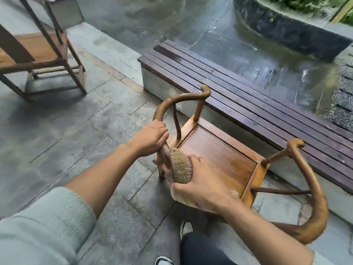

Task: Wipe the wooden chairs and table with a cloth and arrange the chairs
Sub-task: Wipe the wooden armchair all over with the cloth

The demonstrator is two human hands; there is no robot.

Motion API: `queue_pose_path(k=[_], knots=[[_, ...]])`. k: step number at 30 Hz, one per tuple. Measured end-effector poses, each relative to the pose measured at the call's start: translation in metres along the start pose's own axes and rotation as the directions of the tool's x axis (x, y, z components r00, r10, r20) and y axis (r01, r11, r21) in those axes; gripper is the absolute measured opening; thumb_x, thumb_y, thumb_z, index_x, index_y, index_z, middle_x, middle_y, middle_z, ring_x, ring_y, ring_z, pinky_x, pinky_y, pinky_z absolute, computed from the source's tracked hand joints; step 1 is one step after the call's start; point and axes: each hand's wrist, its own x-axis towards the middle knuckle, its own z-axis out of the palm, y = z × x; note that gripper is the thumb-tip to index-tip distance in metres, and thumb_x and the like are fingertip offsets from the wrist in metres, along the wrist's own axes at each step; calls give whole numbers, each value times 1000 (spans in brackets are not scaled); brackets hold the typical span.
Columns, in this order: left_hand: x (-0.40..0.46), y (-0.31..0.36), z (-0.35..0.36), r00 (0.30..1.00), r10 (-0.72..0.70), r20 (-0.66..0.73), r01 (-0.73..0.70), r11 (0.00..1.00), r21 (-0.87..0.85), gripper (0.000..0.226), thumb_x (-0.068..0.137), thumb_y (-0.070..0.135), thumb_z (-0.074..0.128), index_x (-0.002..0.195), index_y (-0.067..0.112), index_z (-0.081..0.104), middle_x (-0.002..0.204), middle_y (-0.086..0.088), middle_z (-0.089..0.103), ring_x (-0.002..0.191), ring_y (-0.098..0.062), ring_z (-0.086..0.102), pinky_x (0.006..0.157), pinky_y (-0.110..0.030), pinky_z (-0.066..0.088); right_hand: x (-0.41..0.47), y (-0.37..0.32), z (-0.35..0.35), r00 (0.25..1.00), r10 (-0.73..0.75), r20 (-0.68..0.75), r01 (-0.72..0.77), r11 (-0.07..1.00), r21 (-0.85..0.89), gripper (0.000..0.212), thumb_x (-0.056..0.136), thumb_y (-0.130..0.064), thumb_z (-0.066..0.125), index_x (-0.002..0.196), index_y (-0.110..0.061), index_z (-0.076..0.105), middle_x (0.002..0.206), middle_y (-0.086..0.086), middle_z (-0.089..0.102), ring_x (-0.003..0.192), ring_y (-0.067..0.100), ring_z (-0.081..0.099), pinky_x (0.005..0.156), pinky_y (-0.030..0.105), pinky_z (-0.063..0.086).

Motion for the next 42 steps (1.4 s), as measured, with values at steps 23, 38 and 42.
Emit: queue_pose_path(k=[23, 38, 42], knots=[[211, -187, 8, 859, 272, 434, -161, 948, -275, 33, 97, 5, 52, 128, 8, 64, 154, -6, 43, 145, -21, 35, 117, -25, 25, 239, -118, 21, 833, 553, -3, -546, 823, 157, 80, 81, -53, 71, 142, -14, 36, 130, 12, 43, 110, 39, 63, 92, 46, 54], [353, -247, 34, 625, 560, 543, -359, 825, -437, 59, 77, 10, 39, 133, 3, 58, 146, -16, 50, 136, -29, 45, 112, -26, 27, 419, -96, 22, 370, 929, -31, -867, 357, 348, 83, 75, -58, 77, 135, -15, 40, 133, 13, 49, 114, 39, 63, 89, 44, 53], [399, -257, 58, 638, 549, 540, -361, 833, -419, 79, 66, 30, 21, 131, 4, 59, 143, -16, 52, 133, -28, 45, 111, -26, 27, 454, -73, 20, 275, 961, -20, -866, 256, 429, 84, 77, -57, 77, 138, -13, 40, 136, 13, 49, 116, 38, 62, 88, 42, 52]])
